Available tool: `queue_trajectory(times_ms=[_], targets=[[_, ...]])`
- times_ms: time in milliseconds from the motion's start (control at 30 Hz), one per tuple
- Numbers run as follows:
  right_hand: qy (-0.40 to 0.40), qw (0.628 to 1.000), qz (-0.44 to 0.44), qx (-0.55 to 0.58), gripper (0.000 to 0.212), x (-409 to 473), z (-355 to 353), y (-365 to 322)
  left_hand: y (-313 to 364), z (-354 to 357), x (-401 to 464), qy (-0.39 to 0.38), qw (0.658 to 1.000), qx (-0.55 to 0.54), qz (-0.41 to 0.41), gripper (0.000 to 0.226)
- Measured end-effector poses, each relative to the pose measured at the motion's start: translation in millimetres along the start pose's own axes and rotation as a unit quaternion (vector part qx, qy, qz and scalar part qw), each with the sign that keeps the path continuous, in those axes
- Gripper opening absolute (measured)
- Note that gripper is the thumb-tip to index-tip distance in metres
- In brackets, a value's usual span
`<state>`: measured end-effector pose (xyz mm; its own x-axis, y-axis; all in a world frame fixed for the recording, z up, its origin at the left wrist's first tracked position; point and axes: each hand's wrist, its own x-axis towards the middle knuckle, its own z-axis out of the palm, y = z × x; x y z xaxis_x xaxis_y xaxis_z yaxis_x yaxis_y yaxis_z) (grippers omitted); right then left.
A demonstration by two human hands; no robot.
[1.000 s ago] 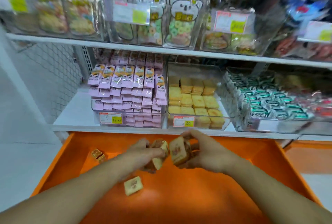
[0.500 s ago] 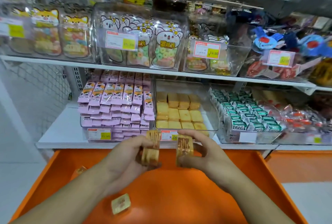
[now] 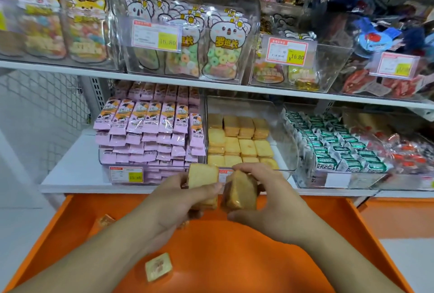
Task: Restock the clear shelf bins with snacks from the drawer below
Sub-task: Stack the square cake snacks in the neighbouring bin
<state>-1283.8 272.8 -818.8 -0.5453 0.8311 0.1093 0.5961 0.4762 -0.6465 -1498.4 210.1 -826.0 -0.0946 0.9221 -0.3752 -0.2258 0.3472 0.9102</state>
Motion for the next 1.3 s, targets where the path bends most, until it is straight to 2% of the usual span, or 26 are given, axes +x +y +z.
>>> queue_trajectory(times_ms=[133, 267, 433, 567, 667, 800, 867, 900, 967, 1067, 1167, 1300], targets=[[-0.004, 0.996, -0.058, -0.069, 0.090, -1.0, 9.7, -3.1, -10.4, 10.5, 2.6, -0.015, 1.000, 0.017, -0.009, 0.033], [-0.005, 0.995, -0.064, -0.080, 0.092, -5.1, 15.2, -2.2, -15.5, 18.1, 2.3, -0.013, 1.000, 0.005, -0.024, 0.028], [-0.009, 0.996, -0.053, -0.072, 0.100, -3.0, 18.2, -1.1, -9.2, 26.3, 3.2, -0.013, 1.000, -0.013, -0.019, 0.031], [0.028, 0.997, -0.052, -0.041, 0.087, 9.3, 13.3, 3.7, 0.4, 34.1, 12.5, -0.030, 0.999, -0.013, 0.001, 0.029], [0.047, 0.998, -0.044, -0.027, 0.085, 22.5, 1.0, 9.5, 9.9, 37.2, 22.9, -0.048, 0.999, -0.015, 0.014, 0.028], [0.065, 0.997, -0.003, -0.033, 0.083, 55.4, -24.8, 29.2, 6.0, 31.6, 41.0, -0.030, 0.996, 0.071, 0.053, 0.058], [0.076, 0.995, 0.034, -0.056, 0.085, 81.8, -34.1, 47.9, 0.6, 29.8, 42.9, -0.027, 0.976, 0.197, 0.086, 0.055], [0.074, 0.994, 0.057, -0.065, 0.087, 95.3, -36.2, 58.7, -2.0, 28.9, 41.8, -0.018, 0.955, 0.276, 0.110, 0.052], [0.056, 0.990, 0.091, -0.089, 0.090, 119.3, -34.2, 79.4, -7.5, 26.9, 42.2, -0.013, 0.903, 0.404, 0.147, 0.061], [0.026, 0.989, 0.100, -0.104, 0.094, 145.2, -20.7, 107.7, -14.7, 24.4, 44.3, -0.022, 0.833, 0.539, 0.123, 0.072], [0.003, 0.990, 0.111, -0.087, 0.090, 162.2, -7.4, 124.7, -17.6, 25.9, 45.2, -0.015, 0.799, 0.592, 0.109, 0.069], [-0.008, 0.990, 0.101, -0.095, 0.088, 171.7, -1.5, 129.4, -19.6, 26.7, 48.7, -0.010, 0.793, 0.597, 0.121, 0.068]])
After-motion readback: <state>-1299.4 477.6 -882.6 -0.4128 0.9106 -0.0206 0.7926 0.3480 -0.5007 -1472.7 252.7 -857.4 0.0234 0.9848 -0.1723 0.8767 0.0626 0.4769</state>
